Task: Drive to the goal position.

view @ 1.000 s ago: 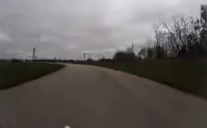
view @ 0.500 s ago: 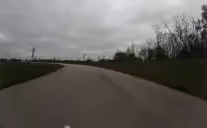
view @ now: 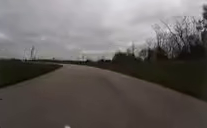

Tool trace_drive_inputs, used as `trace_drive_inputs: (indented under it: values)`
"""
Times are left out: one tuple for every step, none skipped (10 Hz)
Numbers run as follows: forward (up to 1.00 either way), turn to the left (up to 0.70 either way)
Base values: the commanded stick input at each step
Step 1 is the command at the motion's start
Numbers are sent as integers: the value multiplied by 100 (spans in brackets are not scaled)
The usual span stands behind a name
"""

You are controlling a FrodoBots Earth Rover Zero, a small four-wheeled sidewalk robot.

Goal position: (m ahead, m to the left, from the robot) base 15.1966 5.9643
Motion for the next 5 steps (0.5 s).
trace_drive_inputs:
  values:
    - [100, 40]
    - [100, 40]
    - [100, 40]
    - [100, 39]
    - [100, 2]
